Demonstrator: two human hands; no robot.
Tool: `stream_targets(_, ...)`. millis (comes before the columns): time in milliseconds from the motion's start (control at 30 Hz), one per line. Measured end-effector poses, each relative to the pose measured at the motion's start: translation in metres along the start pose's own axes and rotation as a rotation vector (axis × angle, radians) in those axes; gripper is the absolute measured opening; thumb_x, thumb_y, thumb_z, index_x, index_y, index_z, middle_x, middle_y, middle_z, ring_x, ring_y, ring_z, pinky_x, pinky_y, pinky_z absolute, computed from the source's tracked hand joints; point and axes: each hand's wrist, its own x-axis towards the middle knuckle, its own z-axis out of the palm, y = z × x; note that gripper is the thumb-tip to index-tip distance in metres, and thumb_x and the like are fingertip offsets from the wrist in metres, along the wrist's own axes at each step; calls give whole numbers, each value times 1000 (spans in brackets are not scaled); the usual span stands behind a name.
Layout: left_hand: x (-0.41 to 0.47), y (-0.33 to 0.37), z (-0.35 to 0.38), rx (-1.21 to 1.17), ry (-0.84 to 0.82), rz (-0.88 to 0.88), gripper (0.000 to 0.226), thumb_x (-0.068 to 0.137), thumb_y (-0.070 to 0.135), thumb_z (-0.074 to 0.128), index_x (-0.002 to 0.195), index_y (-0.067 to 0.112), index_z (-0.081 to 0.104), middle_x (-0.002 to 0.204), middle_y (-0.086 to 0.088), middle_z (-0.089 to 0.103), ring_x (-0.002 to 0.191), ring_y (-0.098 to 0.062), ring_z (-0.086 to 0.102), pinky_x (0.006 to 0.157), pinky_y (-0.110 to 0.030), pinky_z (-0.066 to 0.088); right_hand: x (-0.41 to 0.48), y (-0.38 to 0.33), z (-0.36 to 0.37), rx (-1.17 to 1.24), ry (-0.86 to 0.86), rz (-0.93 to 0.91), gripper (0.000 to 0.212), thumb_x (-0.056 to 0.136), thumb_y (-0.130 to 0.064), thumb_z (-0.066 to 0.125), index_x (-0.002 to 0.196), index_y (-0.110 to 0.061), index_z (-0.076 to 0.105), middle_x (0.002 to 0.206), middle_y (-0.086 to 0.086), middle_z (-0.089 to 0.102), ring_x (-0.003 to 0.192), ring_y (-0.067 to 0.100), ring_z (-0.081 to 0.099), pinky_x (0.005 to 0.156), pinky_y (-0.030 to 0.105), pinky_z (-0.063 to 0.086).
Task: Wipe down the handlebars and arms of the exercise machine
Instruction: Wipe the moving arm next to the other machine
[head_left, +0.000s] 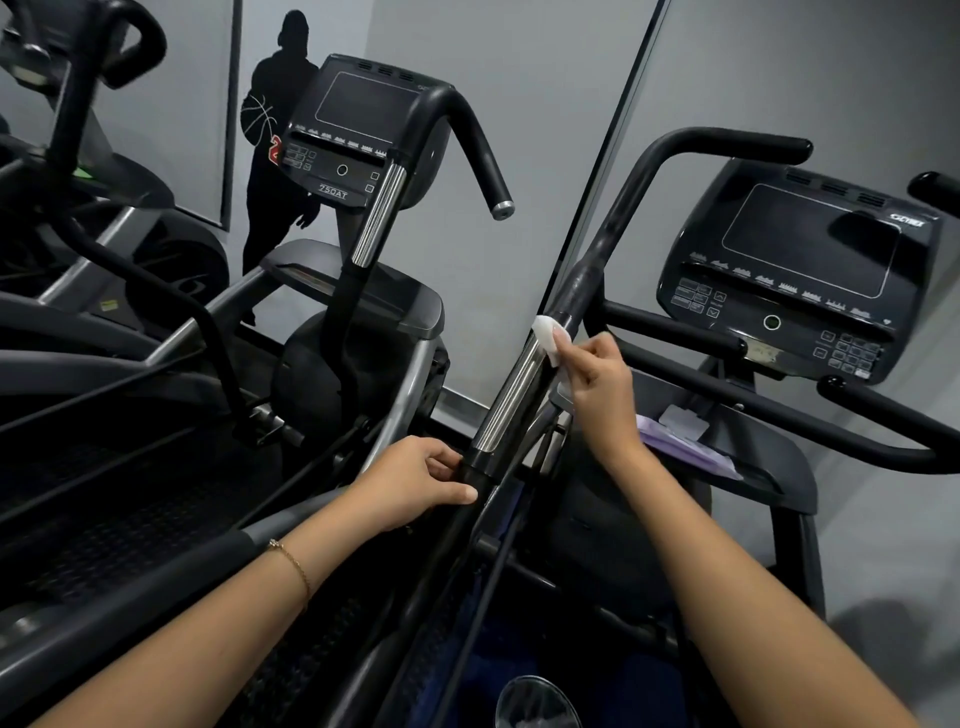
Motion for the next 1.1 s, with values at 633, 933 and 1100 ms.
stream_targets(633, -5, 6, 0, 8, 3, -9, 28, 70, 20, 81, 93, 24, 66, 91, 1, 69, 90, -15, 67, 93, -34, 51, 45, -32, -48, 962, -279, 758, 13, 93, -18, 49, 94, -9, 59, 76, 2, 59, 63, 9, 56, 60, 21, 55)
stream_targets(933, -6, 5, -1, 67, -1, -23, 43, 70, 29, 81, 109, 20, 66, 102, 2, 68, 95, -10, 65, 94, -32, 50, 44, -10, -17, 99, -31, 208, 8, 89, -7, 57, 94, -12, 60, 84, 3, 57, 75, 15, 55, 66, 30, 51)
stream_targets(1100, -1, 27, -9, 282, -22, -3, 44, 73, 32, 78, 112, 17, 64, 107, 3, 67, 93, -8, 61, 85, -20, 47, 25, -7, -4, -106, 48, -160, 12, 85, -4, 64, 94, 1, 69, 85, 10, 56, 70, 18, 54, 64, 32, 50)
